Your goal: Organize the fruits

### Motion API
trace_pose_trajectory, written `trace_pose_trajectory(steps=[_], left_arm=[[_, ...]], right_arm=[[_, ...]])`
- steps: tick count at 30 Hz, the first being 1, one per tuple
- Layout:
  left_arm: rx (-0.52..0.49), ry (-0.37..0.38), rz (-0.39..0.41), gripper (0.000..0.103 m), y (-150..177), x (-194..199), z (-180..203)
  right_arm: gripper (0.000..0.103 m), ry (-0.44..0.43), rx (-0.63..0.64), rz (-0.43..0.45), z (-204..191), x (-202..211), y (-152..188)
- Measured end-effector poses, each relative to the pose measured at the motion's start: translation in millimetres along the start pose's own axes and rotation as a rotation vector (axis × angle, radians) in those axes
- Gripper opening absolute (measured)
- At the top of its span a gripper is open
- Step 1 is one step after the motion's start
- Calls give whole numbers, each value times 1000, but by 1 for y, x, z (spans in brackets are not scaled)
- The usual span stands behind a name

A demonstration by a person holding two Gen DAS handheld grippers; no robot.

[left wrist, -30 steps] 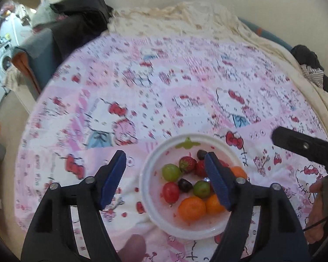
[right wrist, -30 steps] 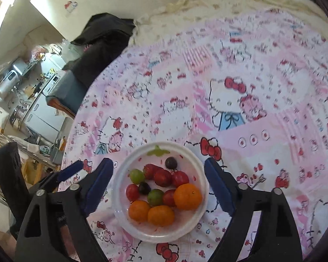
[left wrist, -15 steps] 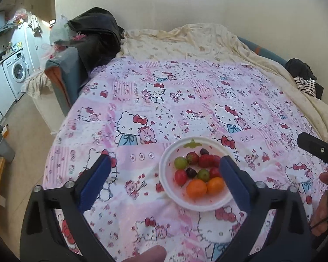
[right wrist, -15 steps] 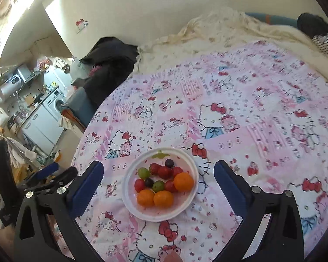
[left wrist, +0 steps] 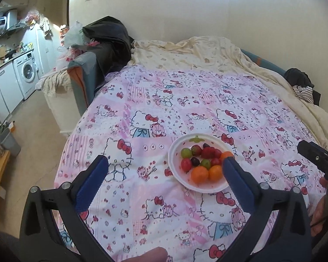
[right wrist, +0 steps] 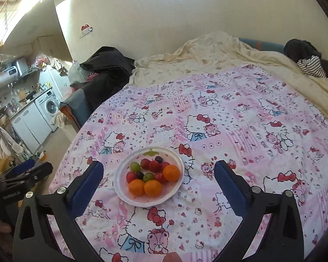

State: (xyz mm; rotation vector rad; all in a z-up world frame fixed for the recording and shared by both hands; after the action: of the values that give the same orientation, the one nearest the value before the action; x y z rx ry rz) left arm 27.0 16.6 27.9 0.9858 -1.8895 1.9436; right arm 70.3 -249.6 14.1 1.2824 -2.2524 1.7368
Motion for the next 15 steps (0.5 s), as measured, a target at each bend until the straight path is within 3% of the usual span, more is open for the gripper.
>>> trace_pose_trajectory(steps=[5,15], left_arm=[[17,18,0,103,9,4,-7],[-10,-19,55,103,15,8,-7]], right_arm=[[103,16,16,-14,-7,-1,14],[103,45,61,-24,-17,-8,22]])
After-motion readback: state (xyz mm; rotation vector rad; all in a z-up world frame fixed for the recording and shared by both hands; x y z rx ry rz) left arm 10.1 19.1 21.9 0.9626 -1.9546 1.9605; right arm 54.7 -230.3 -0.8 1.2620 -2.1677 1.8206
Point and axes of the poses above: each gripper's, at about its wrist camera, not at the fingertips, and x roughly against the way its jaws point, z to its right, y to its underside, the point moved 1 cm from there along -x, roughly the way its jaws point, and after that the axes turned 11 degrees about -y, right-handed, at the moved point
